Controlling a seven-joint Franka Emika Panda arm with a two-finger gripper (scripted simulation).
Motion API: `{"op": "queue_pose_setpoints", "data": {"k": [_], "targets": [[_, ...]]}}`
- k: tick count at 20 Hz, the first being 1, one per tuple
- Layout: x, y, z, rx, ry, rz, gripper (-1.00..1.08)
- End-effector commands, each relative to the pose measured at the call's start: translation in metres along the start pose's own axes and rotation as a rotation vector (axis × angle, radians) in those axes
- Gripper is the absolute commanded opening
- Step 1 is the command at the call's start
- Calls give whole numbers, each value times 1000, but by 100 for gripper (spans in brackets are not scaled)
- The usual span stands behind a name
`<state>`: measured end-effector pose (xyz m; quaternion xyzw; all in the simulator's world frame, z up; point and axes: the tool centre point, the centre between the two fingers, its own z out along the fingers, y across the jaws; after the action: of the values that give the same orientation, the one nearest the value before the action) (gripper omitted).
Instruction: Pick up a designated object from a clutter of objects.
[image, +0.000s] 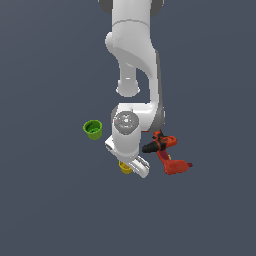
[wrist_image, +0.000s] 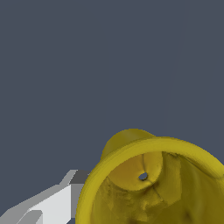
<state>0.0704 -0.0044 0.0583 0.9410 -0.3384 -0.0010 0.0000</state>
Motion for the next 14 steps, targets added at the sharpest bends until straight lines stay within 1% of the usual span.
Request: {"op": "queue_pose_setpoints", "data": {"k": [1,7,14], "targets": [[3,4,-11,2,2,1,-100],[11,21,-52,2,2,1,-100],[26,50,-125,2,1,1,-100]]}}
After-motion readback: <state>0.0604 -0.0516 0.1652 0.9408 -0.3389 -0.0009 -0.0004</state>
